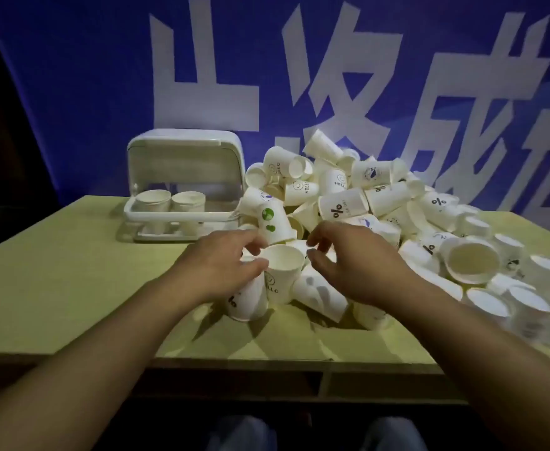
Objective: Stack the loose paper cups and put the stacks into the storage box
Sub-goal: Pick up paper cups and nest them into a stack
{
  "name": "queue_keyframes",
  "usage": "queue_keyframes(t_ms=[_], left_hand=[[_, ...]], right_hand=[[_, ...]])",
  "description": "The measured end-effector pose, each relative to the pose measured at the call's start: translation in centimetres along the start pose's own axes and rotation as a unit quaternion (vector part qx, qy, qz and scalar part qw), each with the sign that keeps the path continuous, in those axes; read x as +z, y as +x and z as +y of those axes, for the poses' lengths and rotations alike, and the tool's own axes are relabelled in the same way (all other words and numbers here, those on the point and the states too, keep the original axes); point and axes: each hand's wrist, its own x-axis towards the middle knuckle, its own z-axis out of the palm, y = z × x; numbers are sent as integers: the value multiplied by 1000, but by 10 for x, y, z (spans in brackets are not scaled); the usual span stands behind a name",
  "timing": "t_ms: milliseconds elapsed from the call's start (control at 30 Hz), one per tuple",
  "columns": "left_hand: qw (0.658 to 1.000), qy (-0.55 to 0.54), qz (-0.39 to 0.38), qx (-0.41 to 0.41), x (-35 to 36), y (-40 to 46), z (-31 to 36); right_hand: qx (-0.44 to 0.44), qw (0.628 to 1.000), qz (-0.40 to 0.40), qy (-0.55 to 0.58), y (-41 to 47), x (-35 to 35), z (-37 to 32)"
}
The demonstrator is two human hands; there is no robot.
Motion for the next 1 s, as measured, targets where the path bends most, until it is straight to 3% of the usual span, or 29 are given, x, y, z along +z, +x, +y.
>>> queue_keyframes(t_ms=[233,333,433,600,667,733,800,1000], left_hand=[[997,55,-31,-33,26,-14,-17],[999,13,-30,-41,38,-14,-24],[994,-81,43,-59,44,-13,-27],[937,-261,184,-141,45,-22,-45],[892,-358,222,-163,45,-27,-51],[843,-447,240,-179,43,-31,-48],[823,-492,228,-172,42,-34,-43],[880,-447,121,-104,46,-40,-44]], right_hand=[[32,999,-7,26,1,45,-4],[28,999,13,37,3,58,-6],[28,997,53,38,3,67,-7],[21,986,122,110,1,76,-14],[6,980,128,154,0,81,-21],[-11,972,114,204,0,86,-31],[-36,965,96,241,0,89,-40],[-47,942,85,322,6,91,-42]])
